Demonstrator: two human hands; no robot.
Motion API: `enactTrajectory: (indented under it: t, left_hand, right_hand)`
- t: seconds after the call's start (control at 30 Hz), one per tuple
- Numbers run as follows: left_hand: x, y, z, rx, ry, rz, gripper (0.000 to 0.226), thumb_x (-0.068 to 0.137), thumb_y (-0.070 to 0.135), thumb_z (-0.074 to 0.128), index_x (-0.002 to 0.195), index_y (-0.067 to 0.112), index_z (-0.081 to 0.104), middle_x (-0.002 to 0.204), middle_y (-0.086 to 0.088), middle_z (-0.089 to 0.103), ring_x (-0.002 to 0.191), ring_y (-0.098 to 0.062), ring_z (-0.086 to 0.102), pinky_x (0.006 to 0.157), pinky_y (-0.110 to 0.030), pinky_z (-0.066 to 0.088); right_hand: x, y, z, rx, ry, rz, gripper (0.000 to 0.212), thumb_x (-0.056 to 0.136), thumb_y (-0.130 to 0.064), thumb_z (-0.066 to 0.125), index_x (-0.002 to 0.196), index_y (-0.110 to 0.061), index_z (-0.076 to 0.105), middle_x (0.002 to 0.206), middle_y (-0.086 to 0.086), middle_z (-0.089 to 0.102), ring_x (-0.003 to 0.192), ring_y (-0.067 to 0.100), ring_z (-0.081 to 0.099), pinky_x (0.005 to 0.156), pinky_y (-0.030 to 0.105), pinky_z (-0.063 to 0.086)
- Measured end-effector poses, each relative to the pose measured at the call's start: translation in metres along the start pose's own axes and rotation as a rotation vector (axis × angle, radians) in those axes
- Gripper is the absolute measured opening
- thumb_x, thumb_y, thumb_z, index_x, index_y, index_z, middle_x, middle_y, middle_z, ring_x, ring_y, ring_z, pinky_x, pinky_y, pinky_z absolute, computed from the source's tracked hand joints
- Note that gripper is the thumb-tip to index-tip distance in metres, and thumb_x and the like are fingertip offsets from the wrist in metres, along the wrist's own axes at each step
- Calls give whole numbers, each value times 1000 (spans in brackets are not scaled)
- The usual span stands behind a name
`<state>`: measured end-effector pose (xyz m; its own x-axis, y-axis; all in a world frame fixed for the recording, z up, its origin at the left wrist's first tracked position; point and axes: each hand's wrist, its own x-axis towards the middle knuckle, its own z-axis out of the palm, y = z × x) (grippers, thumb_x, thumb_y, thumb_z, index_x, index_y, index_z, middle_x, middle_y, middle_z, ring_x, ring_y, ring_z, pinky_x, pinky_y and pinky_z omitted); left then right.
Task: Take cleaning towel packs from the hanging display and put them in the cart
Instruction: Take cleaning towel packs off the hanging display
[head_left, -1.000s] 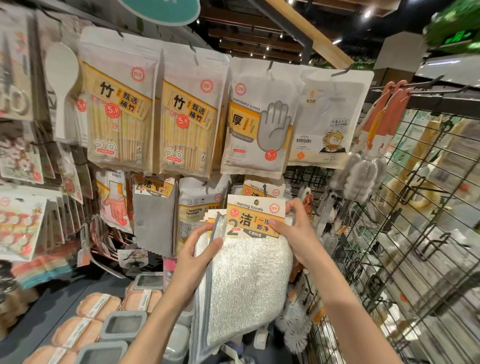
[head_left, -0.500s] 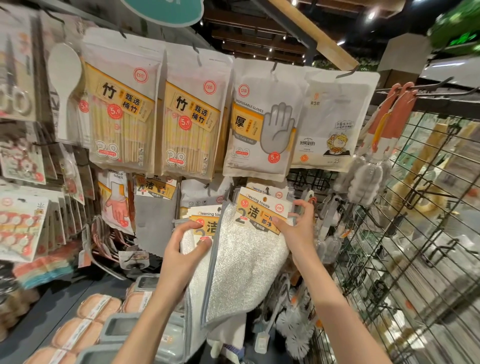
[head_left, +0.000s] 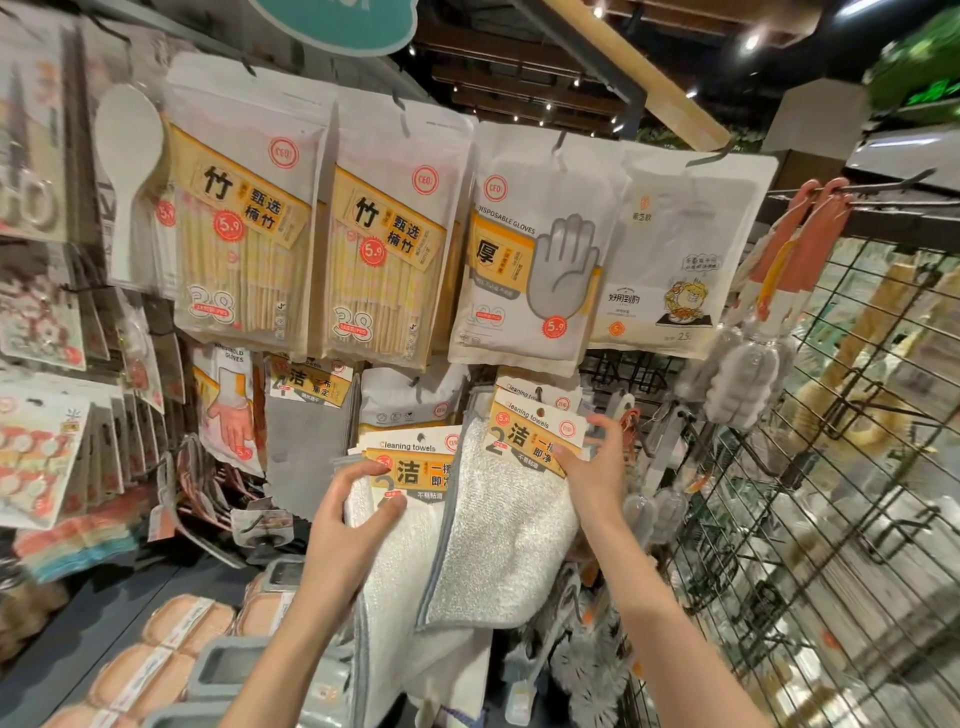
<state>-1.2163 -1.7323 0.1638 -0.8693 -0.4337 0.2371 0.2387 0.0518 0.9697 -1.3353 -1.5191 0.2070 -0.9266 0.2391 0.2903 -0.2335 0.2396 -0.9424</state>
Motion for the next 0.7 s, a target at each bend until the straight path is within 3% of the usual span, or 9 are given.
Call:
enactTrajectory:
  t: [0.1, 0.2, 0.3, 0.43, 0.47, 0.57, 0.63, 0.7]
  left_hand:
    - [2, -2, -2, -4, 15, -6, 28, 82, 9, 69, 101, 27, 61, 115, 23, 58, 111, 17, 43, 95, -27, 33]
    - [3, 0, -5, -14, 28, -13, 27, 83, 9, 68, 103, 25, 60, 116, 24, 56, 108, 18, 42, 94, -28, 33]
    - [4, 2, -7, -21, 44, -10, 28, 84, 8, 68, 104, 24, 60, 113, 27, 54, 102, 23, 42, 87, -21, 34]
    - [5, 4, -8, -25, 62, -3, 28, 84, 6, 67, 104, 24, 60, 110, 26, 55, 91, 31, 43, 79, -10, 33]
    - [5, 5, -8, -31, 66, -4, 28, 84, 6, 67, 103, 24, 60, 110, 26, 56, 92, 31, 44, 79, -10, 34]
    - [5, 7, -11, -39, 72, 6, 28, 83, 6, 68, 101, 26, 60, 110, 29, 55, 94, 30, 44, 81, -11, 33]
    - [6, 7, -12, -48, 70, 2, 29, 83, 6, 68, 101, 27, 60, 108, 32, 56, 94, 31, 43, 82, -13, 34]
    - [5, 9, -12, -59, 71, -7, 30, 83, 6, 68, 101, 28, 61, 105, 34, 55, 93, 30, 44, 84, -17, 35]
  right_hand:
    - [4, 3, 5, 1, 3, -9, 39, 83, 5, 63, 114, -12, 46, 105, -6, 52, 83, -3, 52, 54, 6, 46]
    - [16, 9, 11, -27, 7, -10, 23, 84, 4, 62, 100, -10, 54, 99, -13, 55, 90, 10, 56, 67, 18, 48]
    - [27, 11, 16, -52, 15, -24, 22, 84, 5, 61, 100, -11, 59, 109, -4, 56, 99, 10, 52, 66, 10, 40]
    - [42, 12, 23, -20, 44, 13, 28, 83, 10, 59, 103, -9, 61, 112, 3, 56, 101, 17, 54, 60, 1, 41]
    - [46, 13, 26, -15, 50, 21, 29, 82, 11, 59, 101, -11, 62, 113, 4, 57, 102, 19, 56, 66, 5, 45]
    - [52, 15, 32, -5, 67, 29, 33, 79, 14, 60, 90, -18, 61, 112, 3, 56, 111, 25, 55, 93, 38, 50]
    - [51, 16, 32, -36, 64, 23, 32, 80, 13, 60, 95, -15, 62, 117, 6, 55, 116, 26, 51, 100, 39, 45]
    - [48, 15, 29, -92, 32, 7, 34, 80, 11, 61, 105, -13, 62, 123, 10, 49, 115, 21, 49, 100, 27, 40]
